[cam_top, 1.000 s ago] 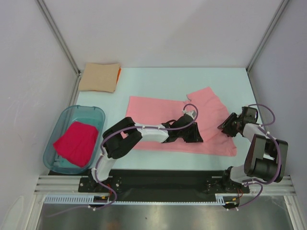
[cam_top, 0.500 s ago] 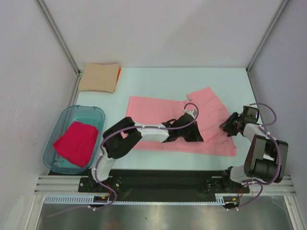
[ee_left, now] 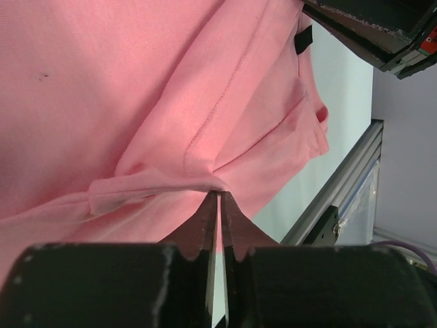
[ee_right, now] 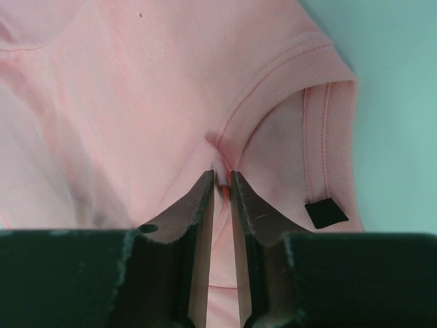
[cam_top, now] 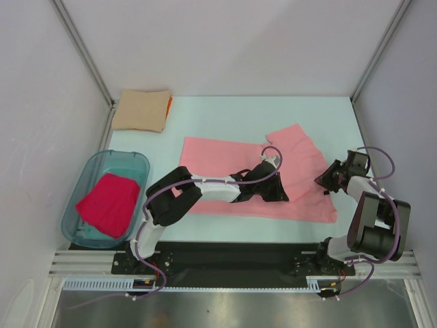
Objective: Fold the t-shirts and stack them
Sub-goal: Fold the tshirt
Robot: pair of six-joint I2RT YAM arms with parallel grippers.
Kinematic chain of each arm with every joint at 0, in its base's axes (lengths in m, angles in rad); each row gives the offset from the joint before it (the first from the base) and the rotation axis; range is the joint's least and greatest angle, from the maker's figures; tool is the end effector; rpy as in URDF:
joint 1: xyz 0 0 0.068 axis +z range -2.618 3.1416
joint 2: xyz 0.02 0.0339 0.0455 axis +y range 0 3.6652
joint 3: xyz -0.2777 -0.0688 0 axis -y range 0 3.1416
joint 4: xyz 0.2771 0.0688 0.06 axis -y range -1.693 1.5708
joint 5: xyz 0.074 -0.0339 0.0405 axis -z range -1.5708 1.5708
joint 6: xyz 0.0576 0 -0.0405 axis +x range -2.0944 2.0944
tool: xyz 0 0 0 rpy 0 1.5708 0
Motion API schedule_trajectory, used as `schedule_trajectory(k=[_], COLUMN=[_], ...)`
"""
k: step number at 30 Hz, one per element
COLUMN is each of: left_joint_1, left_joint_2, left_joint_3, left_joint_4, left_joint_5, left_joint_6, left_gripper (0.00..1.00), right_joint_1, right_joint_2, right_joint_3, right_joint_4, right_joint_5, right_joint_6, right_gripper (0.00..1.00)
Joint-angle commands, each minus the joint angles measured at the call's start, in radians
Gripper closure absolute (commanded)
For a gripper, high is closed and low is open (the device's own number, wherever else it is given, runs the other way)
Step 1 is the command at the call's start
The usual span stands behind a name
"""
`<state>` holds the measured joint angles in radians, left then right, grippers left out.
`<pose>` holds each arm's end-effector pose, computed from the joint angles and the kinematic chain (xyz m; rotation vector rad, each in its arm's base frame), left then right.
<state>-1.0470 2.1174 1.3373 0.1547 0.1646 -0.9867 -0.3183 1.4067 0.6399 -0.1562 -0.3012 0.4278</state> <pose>0.2467 -0.4460 0.1219 0.1817 2.5079 -1.2016 0.2843 -0.0757 0.1355 0.7862 2.3555 0.4213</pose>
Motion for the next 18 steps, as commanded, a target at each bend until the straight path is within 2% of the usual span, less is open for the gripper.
schedule_trajectory(k=[1, 3, 4, 5, 8, 18], left_joint_1=[0.005, 0.007, 0.005, 0.005, 0.005, 0.002], left_joint_2=[0.003, 0.003, 0.003, 0.006, 0.016, 0.047], left_joint_3=[0.025, 0.019, 0.016, 0.016, 0.023, 0.062], left_joint_4=[0.013, 0.003, 0.000, -0.003, -0.006, -0.040], left_joint_5=[0.007, 0.006, 0.003, 0.001, -0.004, -0.028], left_joint_6=[-0.004, -0.018, -0.021, -0.021, -0.026, -0.056], left_gripper=[0.89, 0.80, 0.70, 0.66, 0.60, 0.63], right_joint_1=[-0.005, -0.005, -0.005, -0.005, -0.005, -0.005], right_joint_2=[0.008, 0.008, 0.009, 0.009, 0.014, 0.024], right_joint_3=[0.023, 0.023, 0.021, 0.023, 0.018, 0.020], right_joint_4=[0.029, 0.029, 0.029, 0.030, 0.033, 0.038], right_joint_5=[-0.018, -0.016, -0.019, -0.019, -0.021, -0.036], right_joint_6=[-0.008, -0.009, -0.008, -0.008, -0.006, -0.001], right_gripper=[0.80, 0.80, 0.79, 0.79, 0.78, 0.78])
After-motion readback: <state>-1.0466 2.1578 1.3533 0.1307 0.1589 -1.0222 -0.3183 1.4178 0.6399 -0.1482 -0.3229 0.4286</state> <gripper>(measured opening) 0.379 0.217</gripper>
